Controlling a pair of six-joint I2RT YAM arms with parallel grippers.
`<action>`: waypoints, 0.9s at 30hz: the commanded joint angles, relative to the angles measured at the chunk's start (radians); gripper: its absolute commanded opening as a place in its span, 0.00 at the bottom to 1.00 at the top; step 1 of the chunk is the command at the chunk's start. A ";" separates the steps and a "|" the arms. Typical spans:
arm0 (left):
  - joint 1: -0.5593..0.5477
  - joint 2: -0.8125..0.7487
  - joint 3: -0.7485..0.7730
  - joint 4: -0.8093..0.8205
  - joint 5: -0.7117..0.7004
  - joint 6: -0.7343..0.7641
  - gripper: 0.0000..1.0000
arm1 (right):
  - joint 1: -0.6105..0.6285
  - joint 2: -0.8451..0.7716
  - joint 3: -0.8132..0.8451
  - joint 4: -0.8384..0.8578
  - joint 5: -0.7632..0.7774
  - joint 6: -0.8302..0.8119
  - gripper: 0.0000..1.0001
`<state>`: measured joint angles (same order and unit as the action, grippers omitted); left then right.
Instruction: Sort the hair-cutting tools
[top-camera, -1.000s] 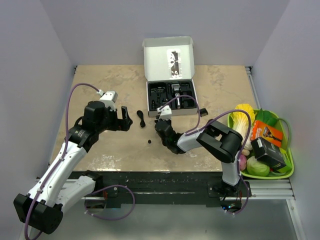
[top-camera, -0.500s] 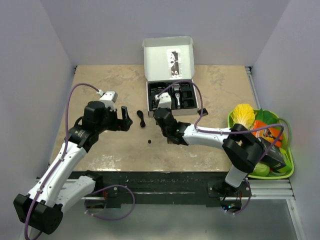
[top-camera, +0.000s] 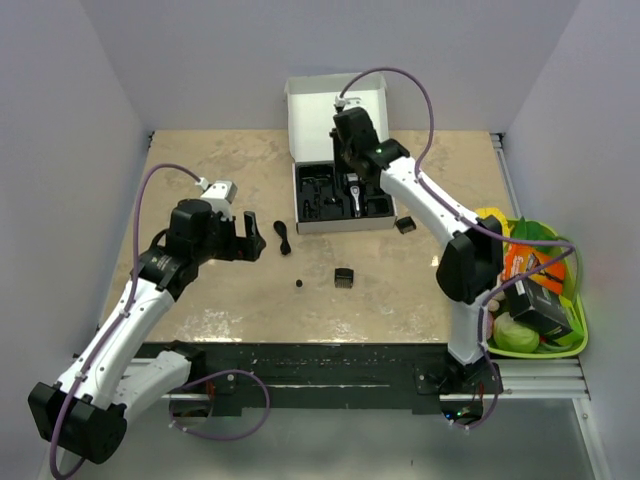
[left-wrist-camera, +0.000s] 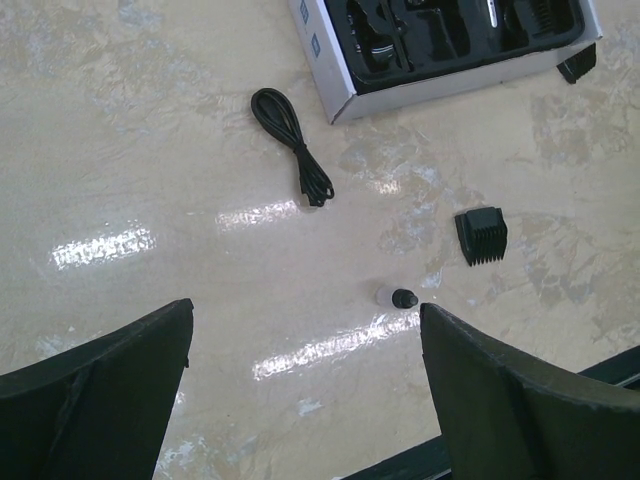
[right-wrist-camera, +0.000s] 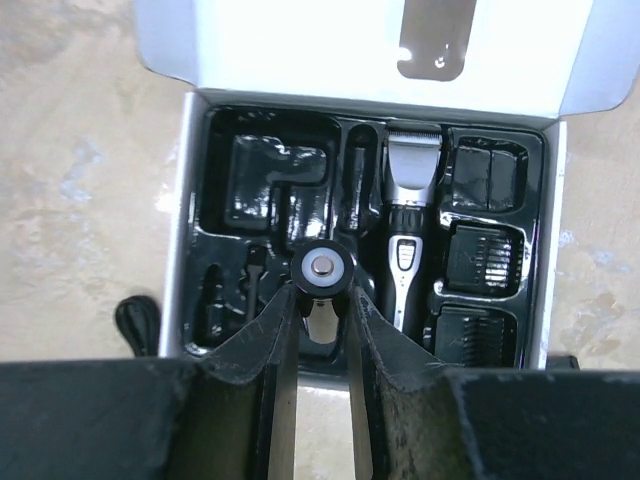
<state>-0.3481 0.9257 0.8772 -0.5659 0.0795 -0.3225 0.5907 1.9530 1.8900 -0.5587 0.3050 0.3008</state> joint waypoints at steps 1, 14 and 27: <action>0.000 0.015 0.052 0.006 0.029 -0.003 0.99 | -0.032 0.128 0.193 -0.239 -0.156 -0.055 0.00; 0.000 0.050 0.052 0.008 0.049 0.008 0.99 | -0.118 0.363 0.391 -0.267 -0.302 -0.057 0.00; 0.000 0.082 0.052 0.020 0.048 0.011 0.99 | -0.158 0.437 0.466 -0.247 -0.334 -0.049 0.00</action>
<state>-0.3481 1.0019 0.8921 -0.5667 0.1089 -0.3218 0.4332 2.3642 2.2814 -0.8150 0.0078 0.2600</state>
